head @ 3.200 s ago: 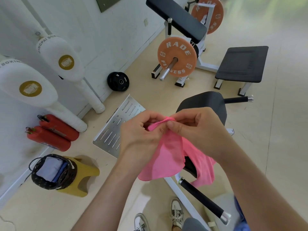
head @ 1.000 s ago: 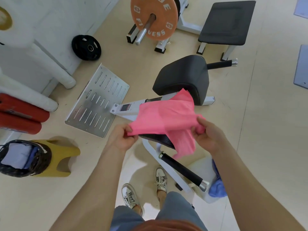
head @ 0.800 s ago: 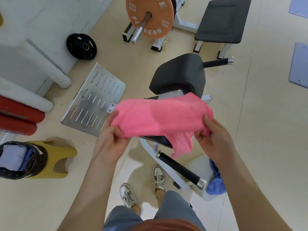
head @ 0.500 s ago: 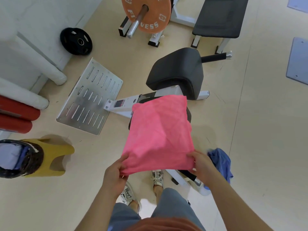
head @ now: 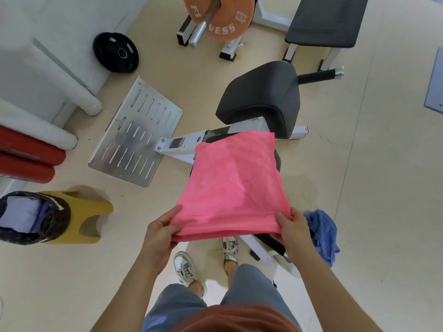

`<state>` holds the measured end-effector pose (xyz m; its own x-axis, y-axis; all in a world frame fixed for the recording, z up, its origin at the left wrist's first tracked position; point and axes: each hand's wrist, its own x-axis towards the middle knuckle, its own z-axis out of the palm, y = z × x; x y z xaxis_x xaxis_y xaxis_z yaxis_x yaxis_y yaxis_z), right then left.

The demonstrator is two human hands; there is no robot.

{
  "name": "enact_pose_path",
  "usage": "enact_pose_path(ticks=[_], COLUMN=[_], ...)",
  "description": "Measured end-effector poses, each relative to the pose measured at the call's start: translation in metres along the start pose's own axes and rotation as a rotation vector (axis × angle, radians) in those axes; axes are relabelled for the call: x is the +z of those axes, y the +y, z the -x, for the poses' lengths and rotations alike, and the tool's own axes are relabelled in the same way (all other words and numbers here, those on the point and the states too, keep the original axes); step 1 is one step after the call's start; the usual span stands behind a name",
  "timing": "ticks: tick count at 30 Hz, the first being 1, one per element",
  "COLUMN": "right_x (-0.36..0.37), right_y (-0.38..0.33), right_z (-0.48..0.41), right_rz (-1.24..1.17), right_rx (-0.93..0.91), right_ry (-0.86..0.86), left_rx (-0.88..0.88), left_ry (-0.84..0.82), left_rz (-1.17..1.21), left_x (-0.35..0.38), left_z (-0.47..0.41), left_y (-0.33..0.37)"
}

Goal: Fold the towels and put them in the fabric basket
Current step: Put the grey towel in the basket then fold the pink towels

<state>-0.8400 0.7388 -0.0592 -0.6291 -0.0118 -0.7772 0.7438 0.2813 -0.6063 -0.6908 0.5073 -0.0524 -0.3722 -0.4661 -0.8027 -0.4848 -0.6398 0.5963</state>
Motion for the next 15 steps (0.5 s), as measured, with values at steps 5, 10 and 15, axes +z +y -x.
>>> enact_pose_path(ticks=[5,10,15], right_x=[0.008,0.031,0.042], right_y=[-0.049,-0.090,-0.105], right_z=[0.034,0.063,0.078], right_rz=[0.140,0.018,-0.105], right_rx=[-0.385,-0.438,-0.442], right_ry=[0.107,-0.151,-0.252], left_rx=[0.455,0.660,0.558], left_ry=[0.061,-0.215,-0.429], left_rz=[-0.199,-0.360,-0.341], left_x=[0.035,0.096,0.108], left_z=[0.033,0.056,0.057], left_y=[0.050,0.072,0.075])
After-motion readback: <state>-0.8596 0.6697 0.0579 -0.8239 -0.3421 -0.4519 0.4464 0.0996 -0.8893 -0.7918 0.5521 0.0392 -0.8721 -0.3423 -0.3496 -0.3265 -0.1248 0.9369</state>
